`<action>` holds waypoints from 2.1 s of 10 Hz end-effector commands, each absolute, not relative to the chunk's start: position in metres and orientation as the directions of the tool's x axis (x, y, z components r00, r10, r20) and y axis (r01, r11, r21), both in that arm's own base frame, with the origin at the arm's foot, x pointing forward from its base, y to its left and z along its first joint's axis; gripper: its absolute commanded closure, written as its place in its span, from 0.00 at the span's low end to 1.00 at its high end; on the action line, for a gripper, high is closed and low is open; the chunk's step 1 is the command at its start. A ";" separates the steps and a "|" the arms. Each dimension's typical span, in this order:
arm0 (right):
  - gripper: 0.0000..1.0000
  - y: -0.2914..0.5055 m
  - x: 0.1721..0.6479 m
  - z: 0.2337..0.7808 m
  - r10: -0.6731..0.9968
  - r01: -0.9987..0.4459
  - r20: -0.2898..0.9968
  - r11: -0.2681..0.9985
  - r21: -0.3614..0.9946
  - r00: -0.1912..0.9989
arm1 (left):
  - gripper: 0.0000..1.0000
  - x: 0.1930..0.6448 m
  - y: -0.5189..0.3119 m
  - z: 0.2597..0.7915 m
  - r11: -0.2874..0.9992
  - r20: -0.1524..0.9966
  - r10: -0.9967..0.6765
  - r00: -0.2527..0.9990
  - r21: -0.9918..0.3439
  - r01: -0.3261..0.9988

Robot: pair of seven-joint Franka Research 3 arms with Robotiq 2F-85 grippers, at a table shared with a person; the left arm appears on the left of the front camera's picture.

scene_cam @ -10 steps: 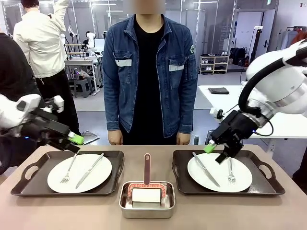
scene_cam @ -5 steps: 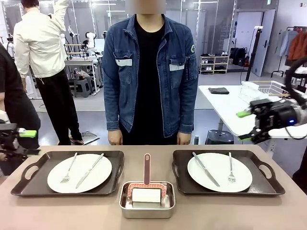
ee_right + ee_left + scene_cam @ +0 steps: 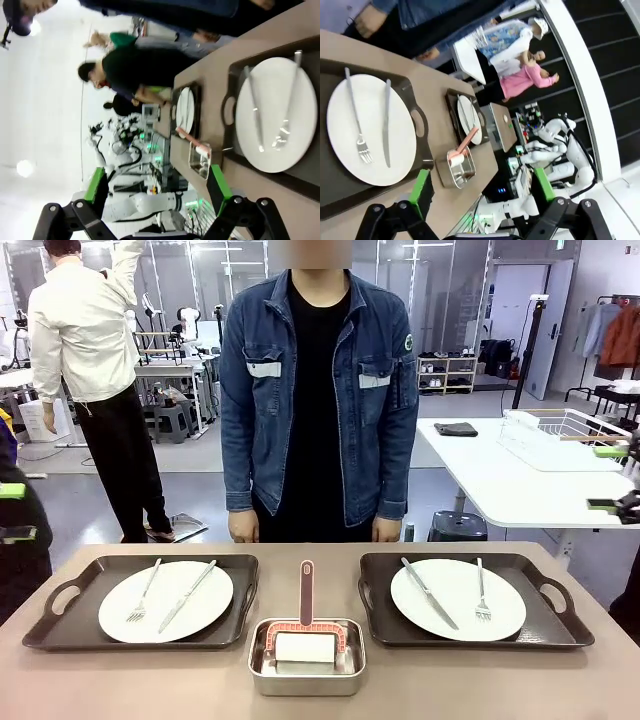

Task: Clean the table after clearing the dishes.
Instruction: When the left (or right) Handle tray is removed, use the left hand (or right hand) to clean the left (or right) side of the table with the Lint Roller.

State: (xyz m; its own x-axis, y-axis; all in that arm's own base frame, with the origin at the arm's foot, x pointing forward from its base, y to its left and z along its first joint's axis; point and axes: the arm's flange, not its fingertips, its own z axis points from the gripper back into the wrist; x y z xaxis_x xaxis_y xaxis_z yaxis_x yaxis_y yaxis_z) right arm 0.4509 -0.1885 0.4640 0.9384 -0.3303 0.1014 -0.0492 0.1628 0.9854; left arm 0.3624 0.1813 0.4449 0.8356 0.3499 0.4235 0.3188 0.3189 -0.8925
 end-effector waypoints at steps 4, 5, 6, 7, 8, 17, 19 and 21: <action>0.00 -0.205 0.446 0.457 -0.364 -0.031 0.094 0.176 0.984 0.926 | 0.00 0.354 0.192 0.456 0.341 0.432 0.382 0.817 -0.888 0.310; 0.00 -0.205 0.446 0.457 -0.364 -0.031 0.094 0.176 0.984 0.926 | 0.00 0.354 0.192 0.456 0.341 0.432 0.382 0.817 -0.888 0.310; 0.00 -0.205 0.446 0.457 -0.364 -0.031 0.094 0.176 0.984 0.926 | 0.00 0.354 0.192 0.456 0.341 0.432 0.382 0.817 -0.888 0.310; 0.00 -0.205 0.446 0.457 -0.364 -0.031 0.094 0.176 0.984 0.926 | 0.00 0.354 0.192 0.456 0.341 0.432 0.382 0.817 -0.888 0.310; 0.00 -0.205 0.446 0.457 -0.364 -0.031 0.094 0.176 0.984 0.926 | 0.00 0.354 0.192 0.456 0.341 0.432 0.382 0.817 -0.888 0.310; 0.00 -0.205 0.446 0.457 -0.364 -0.031 0.094 0.176 0.984 0.926 | 0.00 0.354 0.192 0.456 0.341 0.432 0.382 0.817 -0.888 0.310; 0.00 -0.205 0.446 0.457 -0.364 -0.031 0.094 0.176 0.984 0.926 | 0.00 0.354 0.192 0.456 0.341 0.432 0.382 0.817 -0.888 0.310; 0.00 -0.205 0.446 0.457 -0.364 -0.031 0.094 0.176 0.984 0.926 | 0.00 0.354 0.192 0.456 0.341 0.432 0.382 0.817 -0.888 0.310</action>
